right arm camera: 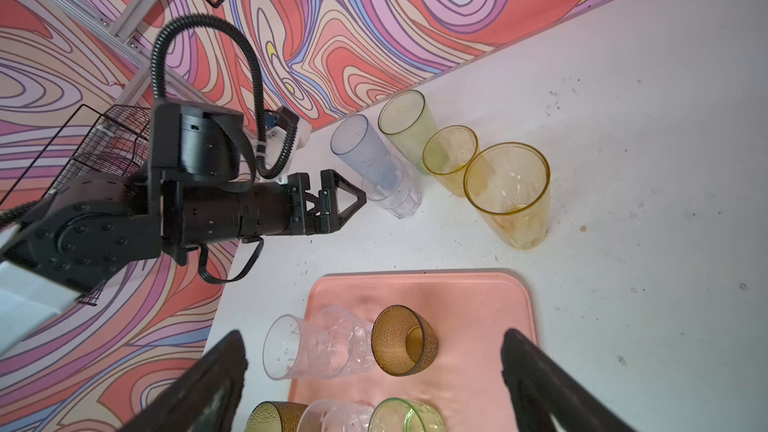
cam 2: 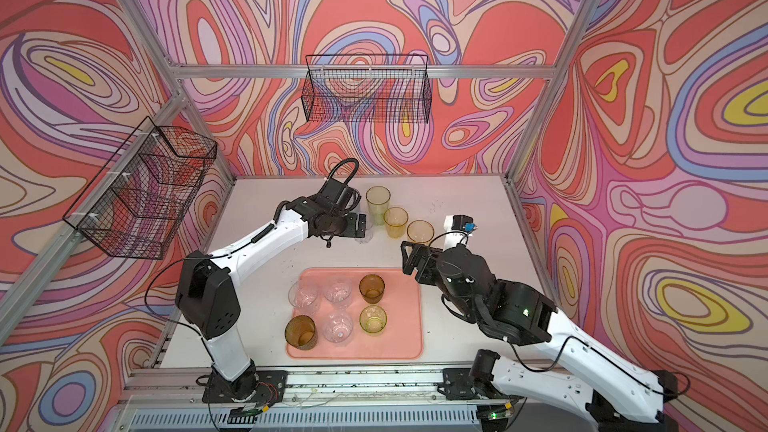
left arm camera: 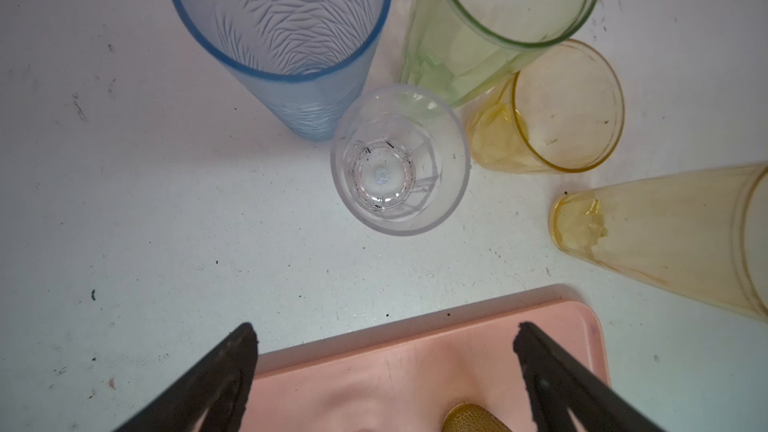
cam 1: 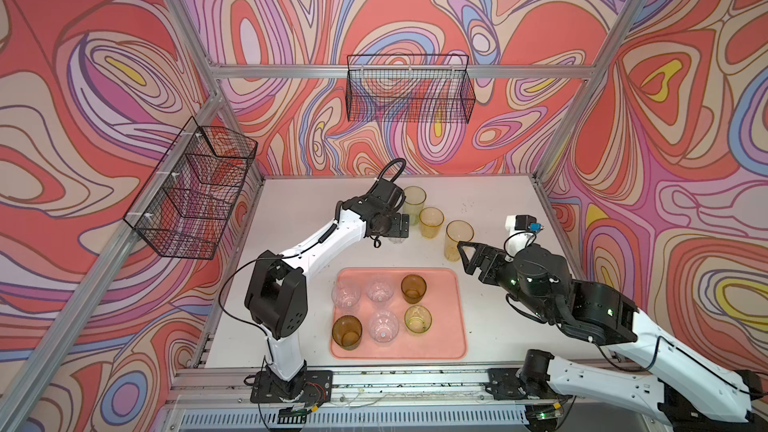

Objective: Place the glasses into the tray
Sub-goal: 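Move the left gripper to the small clear glass beside the blue glass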

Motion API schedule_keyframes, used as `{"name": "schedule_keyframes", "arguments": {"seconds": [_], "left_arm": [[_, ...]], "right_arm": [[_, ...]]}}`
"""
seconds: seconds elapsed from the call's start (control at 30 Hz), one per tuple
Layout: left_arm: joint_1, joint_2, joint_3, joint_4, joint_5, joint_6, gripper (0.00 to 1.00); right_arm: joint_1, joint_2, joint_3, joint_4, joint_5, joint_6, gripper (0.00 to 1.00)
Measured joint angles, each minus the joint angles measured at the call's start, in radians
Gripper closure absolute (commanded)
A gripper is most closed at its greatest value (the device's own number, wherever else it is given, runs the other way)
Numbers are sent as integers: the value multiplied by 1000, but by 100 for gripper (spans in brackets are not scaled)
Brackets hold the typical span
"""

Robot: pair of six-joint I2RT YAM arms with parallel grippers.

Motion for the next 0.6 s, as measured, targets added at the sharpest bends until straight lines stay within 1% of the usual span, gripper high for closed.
{"name": "schedule_keyframes", "arguments": {"seconds": [0.3, 0.6], "left_arm": [[34, 49, 25, 2, 18, -7, 1], [83, 78, 27, 17, 24, -7, 1]], "right_arm": [[0, 78, 29, -32, 3, -3, 2], [0, 87, 29, -33, 9, -4, 2]]}}
